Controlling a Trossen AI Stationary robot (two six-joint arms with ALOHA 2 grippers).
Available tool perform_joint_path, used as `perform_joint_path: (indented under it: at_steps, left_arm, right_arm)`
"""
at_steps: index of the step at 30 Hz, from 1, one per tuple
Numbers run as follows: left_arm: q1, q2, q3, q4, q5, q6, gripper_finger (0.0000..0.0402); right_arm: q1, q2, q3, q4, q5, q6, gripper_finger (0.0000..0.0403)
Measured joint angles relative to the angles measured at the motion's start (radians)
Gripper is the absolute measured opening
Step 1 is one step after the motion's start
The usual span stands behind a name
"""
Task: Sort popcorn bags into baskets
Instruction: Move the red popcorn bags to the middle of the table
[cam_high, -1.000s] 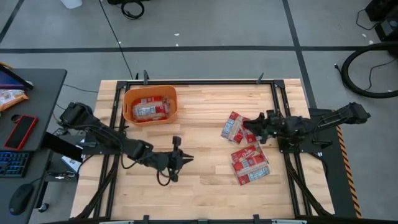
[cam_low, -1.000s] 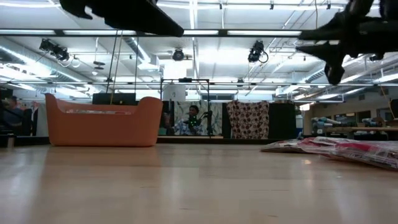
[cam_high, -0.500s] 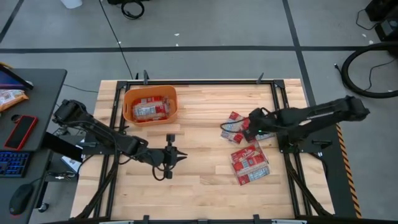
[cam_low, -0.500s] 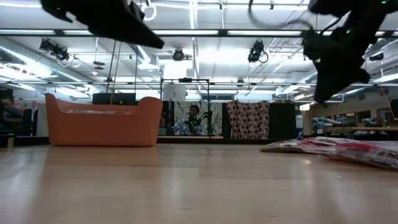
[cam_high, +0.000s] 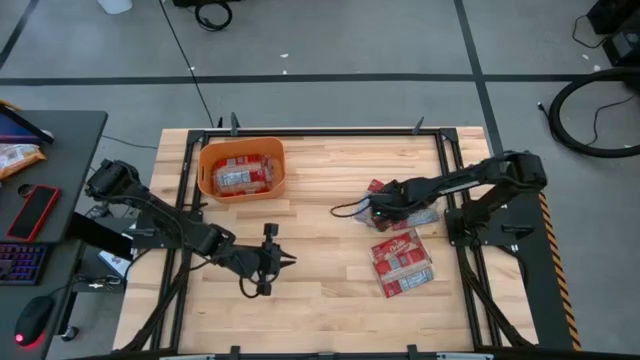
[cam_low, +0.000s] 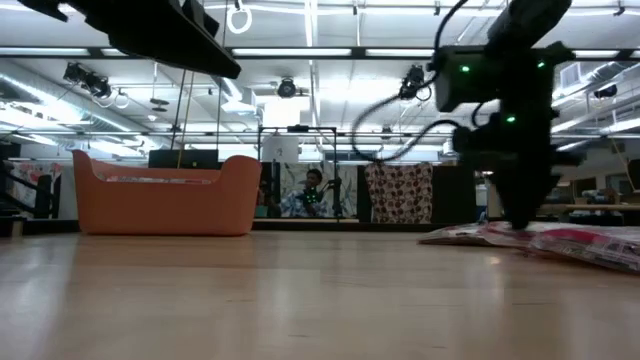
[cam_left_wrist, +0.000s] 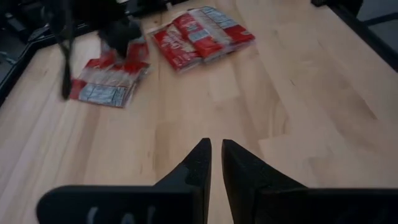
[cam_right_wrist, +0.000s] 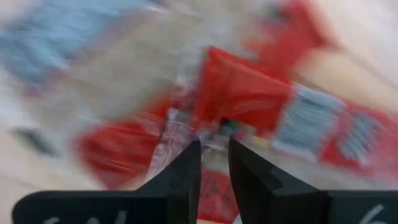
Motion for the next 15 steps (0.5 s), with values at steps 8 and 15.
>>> perform_joint_path:
  at_steps: [8, 15]
  left_arm:
    - [-0.042, 0.0, 0.0, -0.004, 0.0, 0.001, 0.0043]
    - [-0.043, 0.001, 0.0, -0.036, 0.0, 0.0, 0.0043]
  right_arm:
    - [-0.015, 0.114, 0.028, 0.667, -0.266, -0.22, 0.0087]
    - [0.028, 0.108, 0.213, 0.497, -0.263, -0.334, 0.0087]
